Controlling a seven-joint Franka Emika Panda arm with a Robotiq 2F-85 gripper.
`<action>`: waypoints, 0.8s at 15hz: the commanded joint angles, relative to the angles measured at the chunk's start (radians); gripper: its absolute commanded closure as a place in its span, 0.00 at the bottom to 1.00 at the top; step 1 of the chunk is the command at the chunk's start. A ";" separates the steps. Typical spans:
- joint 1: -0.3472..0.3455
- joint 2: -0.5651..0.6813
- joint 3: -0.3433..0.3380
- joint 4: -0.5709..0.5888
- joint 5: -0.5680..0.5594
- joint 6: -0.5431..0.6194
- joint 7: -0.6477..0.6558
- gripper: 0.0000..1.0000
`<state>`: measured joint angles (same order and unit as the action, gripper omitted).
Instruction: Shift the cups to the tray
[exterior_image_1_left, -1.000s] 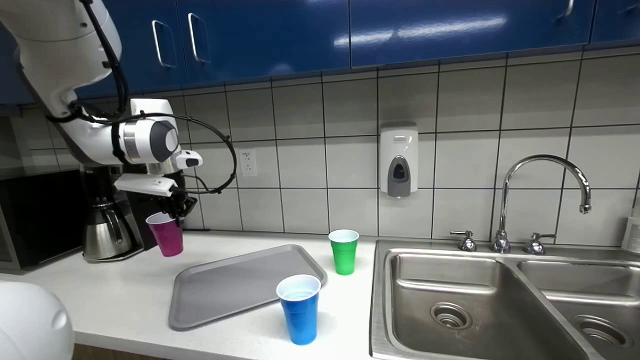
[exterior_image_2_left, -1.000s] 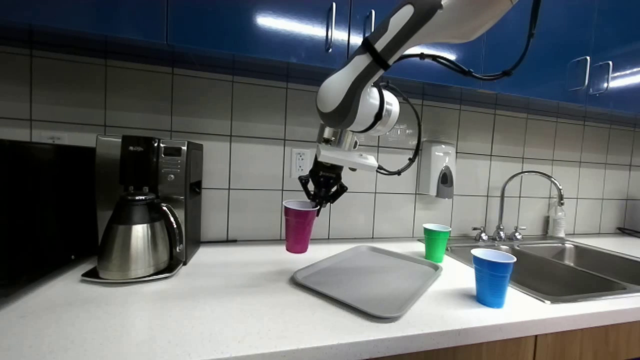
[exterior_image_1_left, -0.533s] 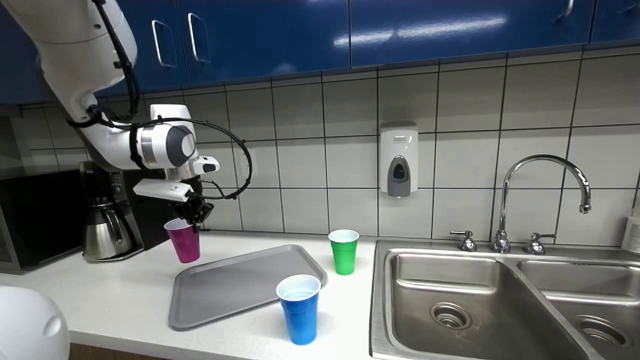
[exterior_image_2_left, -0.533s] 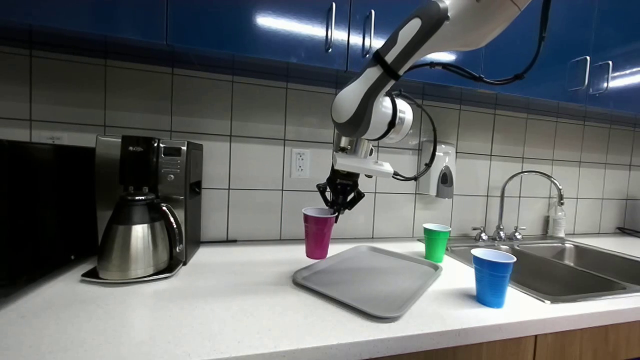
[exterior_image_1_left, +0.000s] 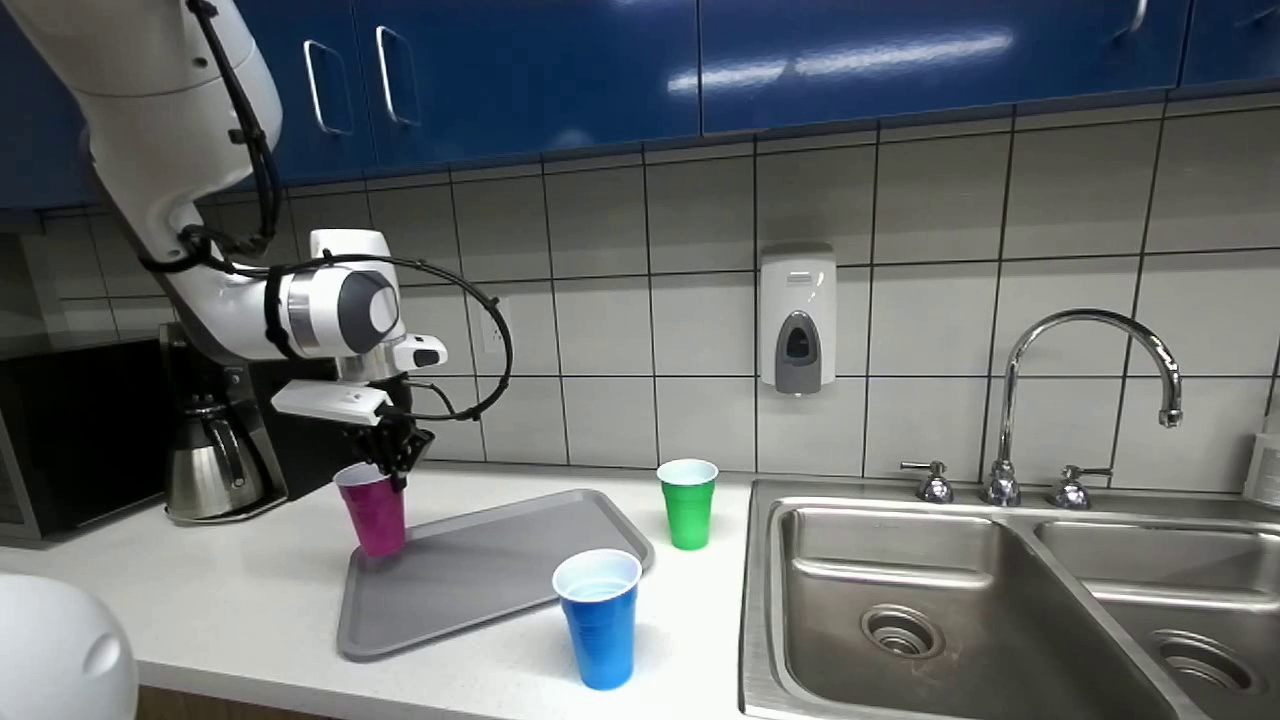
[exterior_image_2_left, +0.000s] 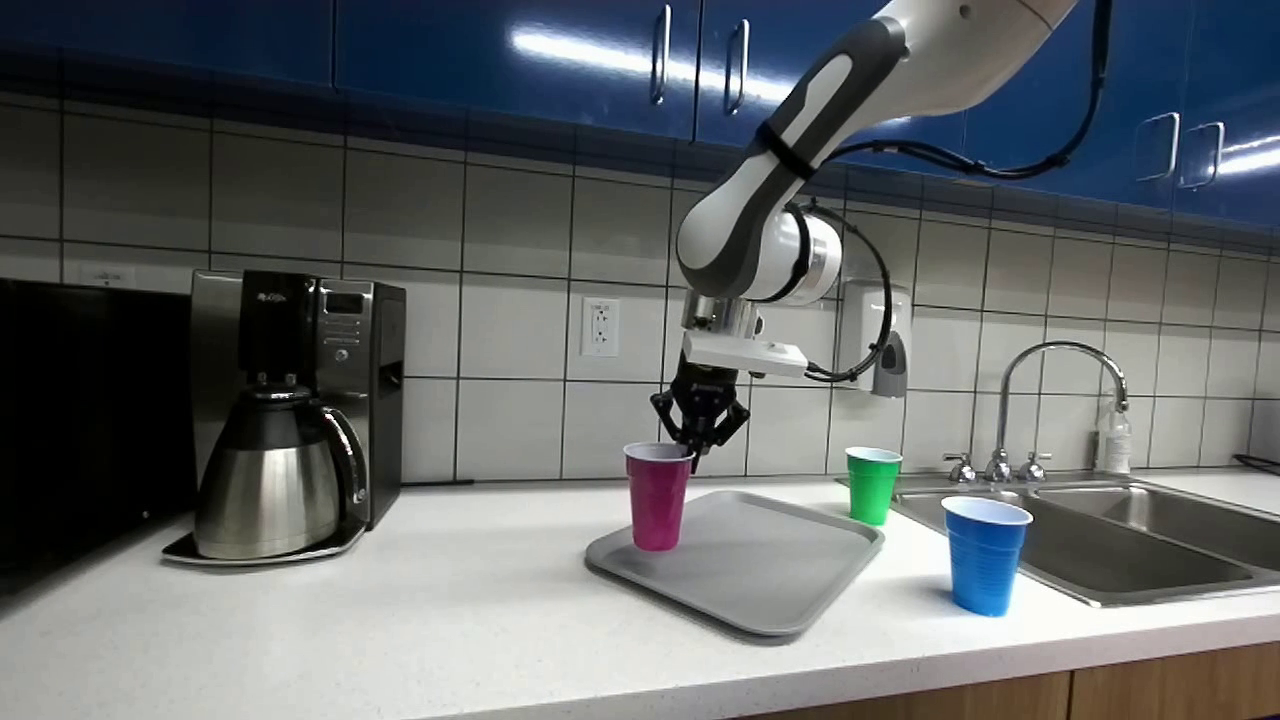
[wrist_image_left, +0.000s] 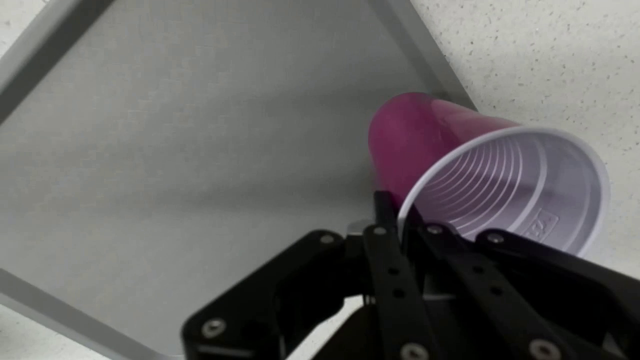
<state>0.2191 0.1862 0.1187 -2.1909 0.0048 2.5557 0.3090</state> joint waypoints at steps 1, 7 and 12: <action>-0.016 -0.030 -0.003 -0.040 0.005 -0.003 -0.009 0.99; -0.027 -0.030 -0.008 -0.060 0.020 -0.007 -0.016 0.99; -0.032 -0.026 -0.006 -0.072 0.033 -0.004 -0.018 0.99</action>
<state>0.2017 0.1861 0.1041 -2.2362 0.0131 2.5557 0.3090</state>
